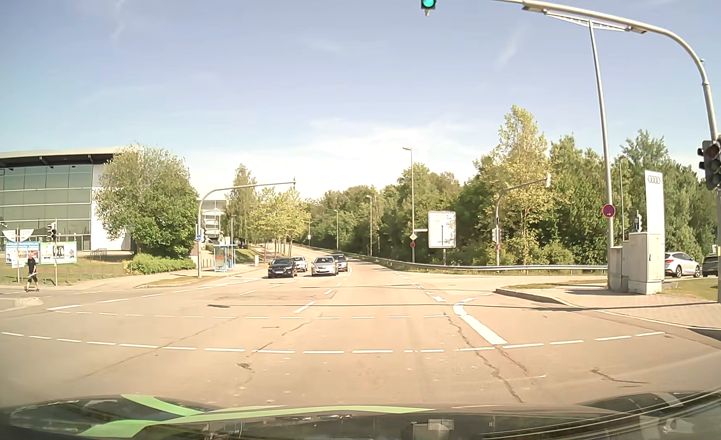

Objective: Follow the waypoints while adhering to traffic rules and regulations

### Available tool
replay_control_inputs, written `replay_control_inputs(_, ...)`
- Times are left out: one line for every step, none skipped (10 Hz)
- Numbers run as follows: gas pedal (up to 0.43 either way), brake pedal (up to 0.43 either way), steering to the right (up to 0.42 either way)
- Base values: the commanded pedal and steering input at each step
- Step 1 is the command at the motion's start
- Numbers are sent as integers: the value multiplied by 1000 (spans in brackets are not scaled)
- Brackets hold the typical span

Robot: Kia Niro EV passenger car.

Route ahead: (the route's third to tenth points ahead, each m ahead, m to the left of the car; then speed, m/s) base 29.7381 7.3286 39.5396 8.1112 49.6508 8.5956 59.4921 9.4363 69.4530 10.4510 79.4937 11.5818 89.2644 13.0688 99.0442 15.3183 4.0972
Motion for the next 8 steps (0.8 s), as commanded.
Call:
replay_control_inputs(378,0,-12)
replay_control_inputs(378,0,-12)
replay_control_inputs(378,0,-11)
replay_control_inputs(370,0,-12)
replay_control_inputs(339,0,-11)
replay_control_inputs(331,0,-11)
replay_control_inputs(331,0,-11)
replay_control_inputs(319,0,-11)
